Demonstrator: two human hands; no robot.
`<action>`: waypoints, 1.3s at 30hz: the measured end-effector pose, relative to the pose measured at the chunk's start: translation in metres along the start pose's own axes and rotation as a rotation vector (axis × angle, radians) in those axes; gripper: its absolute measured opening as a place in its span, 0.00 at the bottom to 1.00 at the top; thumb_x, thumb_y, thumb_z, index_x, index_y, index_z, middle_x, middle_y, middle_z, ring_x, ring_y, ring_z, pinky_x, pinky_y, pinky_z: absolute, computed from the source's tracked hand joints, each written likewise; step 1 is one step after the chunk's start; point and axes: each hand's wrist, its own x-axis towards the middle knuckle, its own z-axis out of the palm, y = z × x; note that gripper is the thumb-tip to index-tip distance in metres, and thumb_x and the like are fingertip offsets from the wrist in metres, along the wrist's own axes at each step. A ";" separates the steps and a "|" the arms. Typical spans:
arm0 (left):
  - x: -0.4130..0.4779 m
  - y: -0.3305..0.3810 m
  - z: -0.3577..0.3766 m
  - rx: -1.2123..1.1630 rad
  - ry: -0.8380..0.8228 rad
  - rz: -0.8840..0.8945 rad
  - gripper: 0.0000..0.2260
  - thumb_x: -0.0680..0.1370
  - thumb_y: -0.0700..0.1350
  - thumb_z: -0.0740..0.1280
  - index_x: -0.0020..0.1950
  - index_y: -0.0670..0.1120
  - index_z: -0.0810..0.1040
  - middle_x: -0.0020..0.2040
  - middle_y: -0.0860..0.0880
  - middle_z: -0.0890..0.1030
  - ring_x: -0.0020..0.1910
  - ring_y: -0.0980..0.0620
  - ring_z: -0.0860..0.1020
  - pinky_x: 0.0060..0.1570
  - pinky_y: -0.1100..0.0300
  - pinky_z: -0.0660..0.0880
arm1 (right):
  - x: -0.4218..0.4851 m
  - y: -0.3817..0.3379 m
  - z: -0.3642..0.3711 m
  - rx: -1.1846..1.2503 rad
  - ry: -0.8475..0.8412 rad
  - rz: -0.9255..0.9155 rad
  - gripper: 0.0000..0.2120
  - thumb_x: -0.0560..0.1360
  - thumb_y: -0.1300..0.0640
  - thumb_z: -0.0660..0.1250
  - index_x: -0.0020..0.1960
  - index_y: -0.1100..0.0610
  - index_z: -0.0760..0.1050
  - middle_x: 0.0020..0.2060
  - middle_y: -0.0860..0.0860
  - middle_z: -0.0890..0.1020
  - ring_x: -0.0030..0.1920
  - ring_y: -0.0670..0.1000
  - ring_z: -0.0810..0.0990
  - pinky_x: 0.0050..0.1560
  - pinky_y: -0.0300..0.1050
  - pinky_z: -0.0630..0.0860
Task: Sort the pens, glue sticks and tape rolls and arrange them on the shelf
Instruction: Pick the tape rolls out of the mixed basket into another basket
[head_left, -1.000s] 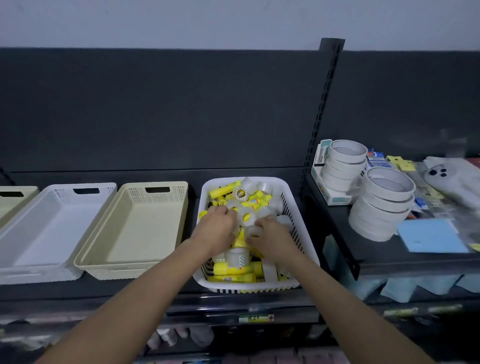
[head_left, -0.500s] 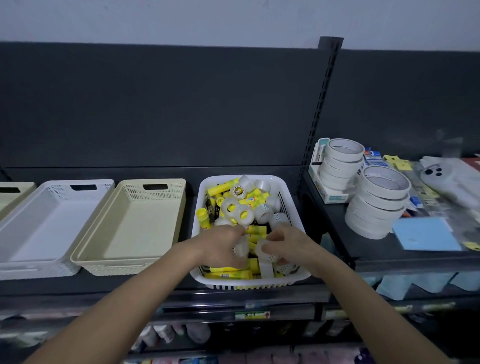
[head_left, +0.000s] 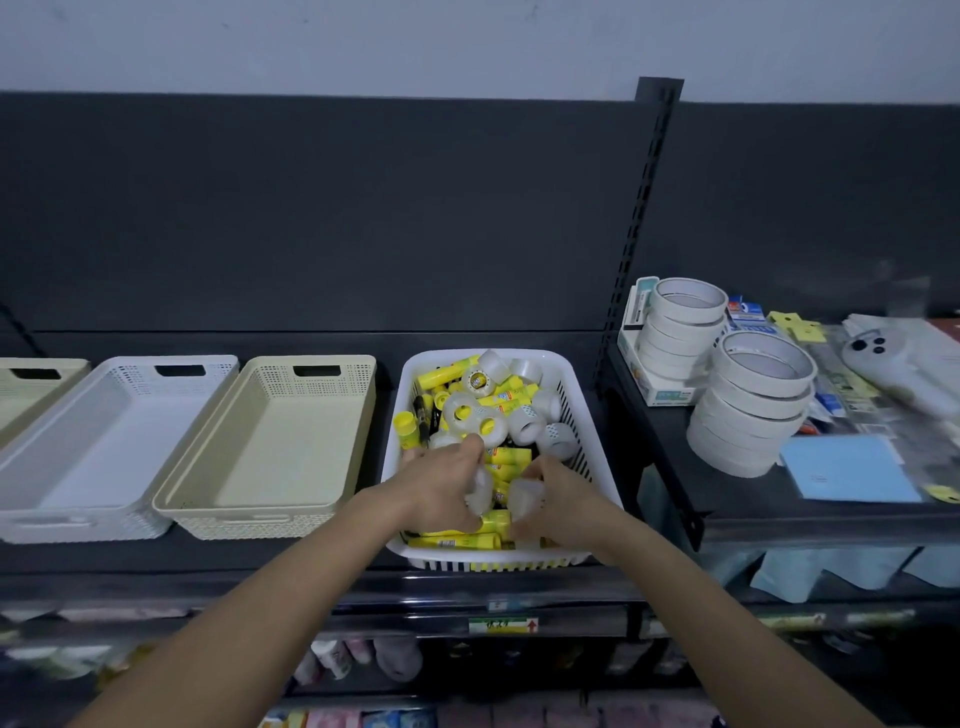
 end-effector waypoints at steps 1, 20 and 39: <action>0.001 0.000 0.000 0.013 0.004 -0.006 0.23 0.68 0.51 0.72 0.49 0.52 0.57 0.37 0.57 0.67 0.39 0.49 0.69 0.45 0.52 0.59 | 0.000 0.001 -0.001 0.032 0.019 -0.001 0.31 0.66 0.51 0.76 0.62 0.50 0.63 0.51 0.45 0.71 0.50 0.46 0.74 0.44 0.42 0.76; -0.022 -0.029 -0.041 -0.443 0.462 -0.057 0.29 0.65 0.47 0.79 0.64 0.51 0.74 0.58 0.54 0.72 0.55 0.57 0.72 0.48 0.80 0.63 | 0.011 -0.059 -0.015 0.654 0.126 -0.222 0.21 0.69 0.60 0.74 0.55 0.44 0.70 0.54 0.50 0.74 0.50 0.54 0.81 0.45 0.51 0.83; -0.024 -0.265 -0.059 -0.152 0.134 -0.337 0.28 0.66 0.45 0.76 0.63 0.43 0.71 0.57 0.45 0.76 0.54 0.48 0.74 0.47 0.60 0.71 | 0.174 -0.212 0.129 -0.191 0.073 -0.206 0.22 0.70 0.59 0.69 0.61 0.55 0.66 0.53 0.51 0.75 0.50 0.50 0.76 0.45 0.43 0.77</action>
